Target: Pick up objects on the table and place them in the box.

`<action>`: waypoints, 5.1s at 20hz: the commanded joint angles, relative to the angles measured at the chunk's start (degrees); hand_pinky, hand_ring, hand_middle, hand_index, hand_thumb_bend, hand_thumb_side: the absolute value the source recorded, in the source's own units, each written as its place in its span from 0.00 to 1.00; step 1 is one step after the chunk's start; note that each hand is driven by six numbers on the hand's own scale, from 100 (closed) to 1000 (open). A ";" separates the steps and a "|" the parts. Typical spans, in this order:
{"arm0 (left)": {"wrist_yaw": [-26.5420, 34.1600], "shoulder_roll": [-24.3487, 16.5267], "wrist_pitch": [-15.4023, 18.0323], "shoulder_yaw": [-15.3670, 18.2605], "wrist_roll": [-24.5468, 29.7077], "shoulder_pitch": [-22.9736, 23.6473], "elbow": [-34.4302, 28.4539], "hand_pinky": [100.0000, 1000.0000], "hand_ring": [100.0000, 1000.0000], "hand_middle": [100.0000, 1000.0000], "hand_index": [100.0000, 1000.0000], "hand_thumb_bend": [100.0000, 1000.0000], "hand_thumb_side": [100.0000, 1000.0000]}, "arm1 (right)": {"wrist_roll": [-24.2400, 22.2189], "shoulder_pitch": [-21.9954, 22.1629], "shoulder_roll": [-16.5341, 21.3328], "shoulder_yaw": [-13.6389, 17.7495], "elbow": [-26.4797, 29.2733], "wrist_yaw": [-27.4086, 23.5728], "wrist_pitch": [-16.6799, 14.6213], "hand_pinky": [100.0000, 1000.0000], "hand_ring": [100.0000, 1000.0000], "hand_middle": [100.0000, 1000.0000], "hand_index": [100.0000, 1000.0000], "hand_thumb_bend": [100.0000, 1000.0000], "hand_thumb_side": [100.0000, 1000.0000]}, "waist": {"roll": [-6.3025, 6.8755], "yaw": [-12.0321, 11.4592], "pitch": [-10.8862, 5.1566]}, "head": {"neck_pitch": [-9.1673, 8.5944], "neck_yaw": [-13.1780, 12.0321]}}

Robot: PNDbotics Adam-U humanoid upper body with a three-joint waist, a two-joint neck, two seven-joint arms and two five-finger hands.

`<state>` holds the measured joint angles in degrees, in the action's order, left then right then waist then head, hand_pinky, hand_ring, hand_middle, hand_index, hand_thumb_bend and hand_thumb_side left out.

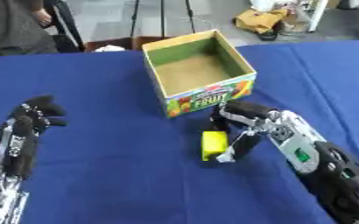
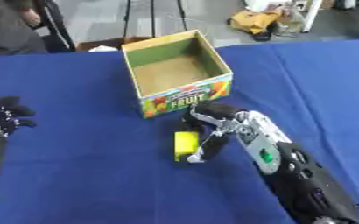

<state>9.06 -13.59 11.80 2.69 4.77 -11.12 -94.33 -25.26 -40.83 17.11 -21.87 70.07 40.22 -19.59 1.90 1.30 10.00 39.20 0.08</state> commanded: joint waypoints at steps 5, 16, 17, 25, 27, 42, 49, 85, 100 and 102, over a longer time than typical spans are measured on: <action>0.07 -0.95 0.09 0.26 -0.09 -0.44 -0.76 0.55 0.62 0.54 0.74 0.92 0.75 | 0.67 -2.29 7.04 1.13 8.73 -5.40 2.23 0.04 0.32 0.26 0.38 0.21 0.30 | -0.45 0.10 -0.59 | -0.39 -0.62; 0.66 0.46 -0.12 -1.70 1.63 -2.52 -0.94 0.55 0.62 0.54 0.74 0.92 0.75 | 6.95 -7.91 12.36 6.32 5.14 -2.02 6.78 0.08 0.34 0.28 0.39 0.20 0.33 | -0.29 -4.20 0.43 | -1.05 0.69; 0.76 0.71 -0.16 -1.97 1.89 -2.86 -0.97 0.55 0.62 0.54 0.74 0.92 0.75 | 8.22 -8.54 12.24 6.95 3.54 -1.22 6.96 0.08 0.34 0.28 0.39 0.21 0.34 | -0.22 -4.89 0.60 | -1.22 1.08; 1.52 1.99 -0.50 -3.85 3.88 -4.93 -1.36 0.55 0.62 0.54 0.74 0.92 0.75 | 15.88 -12.78 10.62 11.52 -7.91 3.52 8.93 0.11 0.37 0.30 0.41 0.24 0.34 | 0.59 -9.87 2.02 | -2.51 4.09; 1.69 2.22 -0.57 -4.28 4.32 -5.44 -1.50 0.55 0.62 0.54 0.74 0.92 0.75 | 17.51 -13.66 10.02 12.29 -10.45 4.64 9.52 0.12 0.37 0.31 0.42 0.25 0.34 | 0.77 -11.03 2.43 | -2.93 5.00; 2.45 2.91 -1.03 -5.66 5.79 -6.61 -2.15 0.55 0.62 0.54 0.74 0.92 0.75 | 23.98 -15.83 6.54 13.99 -19.33 13.41 10.50 0.28 0.53 0.47 0.63 0.36 0.46 | 1.72 -15.43 3.91 | -4.25 7.37; 2.39 2.92 -1.11 -5.83 5.95 -6.55 -2.13 0.55 0.62 0.54 0.74 0.92 0.76 | 20.46 -15.67 5.89 13.38 -18.88 15.56 9.34 0.50 0.72 0.73 0.81 0.61 0.54 | 1.88 -15.71 3.83 | -4.11 7.38; -0.20 0.60 -0.53 -2.48 2.26 -6.42 -0.75 0.55 0.64 0.55 0.74 0.89 0.76 | 29.98 13.13 15.93 17.15 30.36 -37.62 13.09 0.42 0.66 0.65 0.78 0.42 0.74 | 0.85 -2.67 1.53 | -2.93 -1.26; -1.12 0.59 -0.58 -1.74 0.55 -5.37 -0.49 0.55 0.65 0.56 0.74 0.87 0.78 | 38.03 25.80 11.35 22.23 34.14 -46.33 14.28 0.37 0.61 0.62 0.76 0.38 0.70 | 1.86 -1.61 1.74 | -2.16 -2.44; -1.15 0.68 -0.53 -1.67 0.41 -5.50 -0.54 0.55 0.65 0.56 0.74 0.88 0.79 | 38.25 26.14 11.01 22.55 33.99 -46.40 14.38 0.37 0.61 0.62 0.75 0.38 0.70 | 2.02 -1.28 1.73 | -1.95 -2.35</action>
<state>7.98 -11.66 11.14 0.32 5.45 -16.09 -94.28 12.58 -14.37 27.57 -0.13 102.81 -5.73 -5.22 4.10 0.05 12.69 36.77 -2.21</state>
